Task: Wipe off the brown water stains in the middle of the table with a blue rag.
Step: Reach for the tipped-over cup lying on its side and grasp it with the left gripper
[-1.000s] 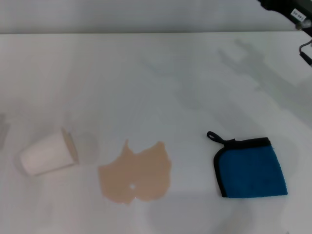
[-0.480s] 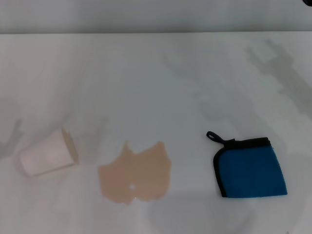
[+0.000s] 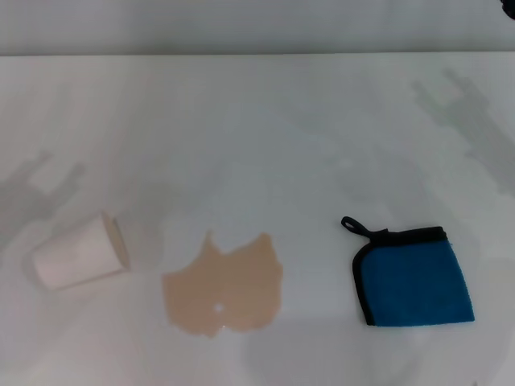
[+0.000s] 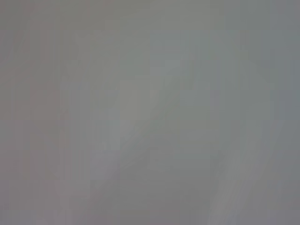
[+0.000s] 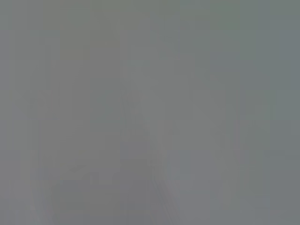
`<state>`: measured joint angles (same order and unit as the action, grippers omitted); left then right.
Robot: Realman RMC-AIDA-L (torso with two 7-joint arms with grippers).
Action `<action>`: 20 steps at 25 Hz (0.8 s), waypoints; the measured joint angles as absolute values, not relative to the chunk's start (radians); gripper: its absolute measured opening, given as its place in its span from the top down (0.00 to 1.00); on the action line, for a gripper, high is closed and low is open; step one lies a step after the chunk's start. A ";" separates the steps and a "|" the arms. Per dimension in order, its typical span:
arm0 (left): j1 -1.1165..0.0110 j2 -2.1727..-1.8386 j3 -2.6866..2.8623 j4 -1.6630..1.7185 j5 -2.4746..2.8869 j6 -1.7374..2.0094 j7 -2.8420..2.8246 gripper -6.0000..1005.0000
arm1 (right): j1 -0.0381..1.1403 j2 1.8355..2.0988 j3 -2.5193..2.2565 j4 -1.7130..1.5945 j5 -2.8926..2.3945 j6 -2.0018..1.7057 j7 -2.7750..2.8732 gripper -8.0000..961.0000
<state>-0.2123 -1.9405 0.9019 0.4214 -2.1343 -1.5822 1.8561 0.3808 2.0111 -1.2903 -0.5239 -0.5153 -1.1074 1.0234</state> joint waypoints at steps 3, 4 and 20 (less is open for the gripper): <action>-0.216 -1.938 0.899 0.571 -1.980 -1.508 1.680 0.19 | 0.376 2.011 -1.289 -0.517 -0.515 -1.112 1.024 0.13; -0.217 -1.937 0.898 0.624 -1.917 -1.480 1.607 0.20 | 0.373 2.011 -1.288 -0.517 -0.515 -1.113 1.024 0.13; -0.303 -1.925 0.823 1.348 -1.071 -1.622 1.036 0.23 | 0.369 2.006 -1.272 -0.500 -0.506 -1.105 1.024 0.13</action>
